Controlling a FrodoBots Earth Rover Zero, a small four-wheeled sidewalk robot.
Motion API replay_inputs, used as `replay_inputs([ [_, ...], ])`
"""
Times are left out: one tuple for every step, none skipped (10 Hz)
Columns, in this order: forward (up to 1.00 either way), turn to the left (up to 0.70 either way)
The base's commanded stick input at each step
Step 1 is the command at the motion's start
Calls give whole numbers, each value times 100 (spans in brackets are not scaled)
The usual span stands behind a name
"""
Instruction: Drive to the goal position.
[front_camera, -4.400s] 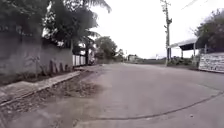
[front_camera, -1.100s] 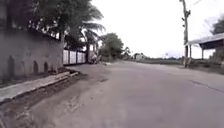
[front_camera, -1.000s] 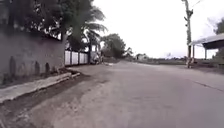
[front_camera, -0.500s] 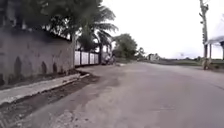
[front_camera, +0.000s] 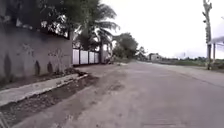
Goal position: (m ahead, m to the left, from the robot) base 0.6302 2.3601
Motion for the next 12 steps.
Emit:
replay_inputs([
  [70, -27],
  [70, -20],
  [70, 0],
  [70, 0],
  [70, 0],
  [70, 0],
  [70, 0],
  [70, 0],
  [70, 0],
  [70, 0],
  [70, 0],
  [70, 0],
])
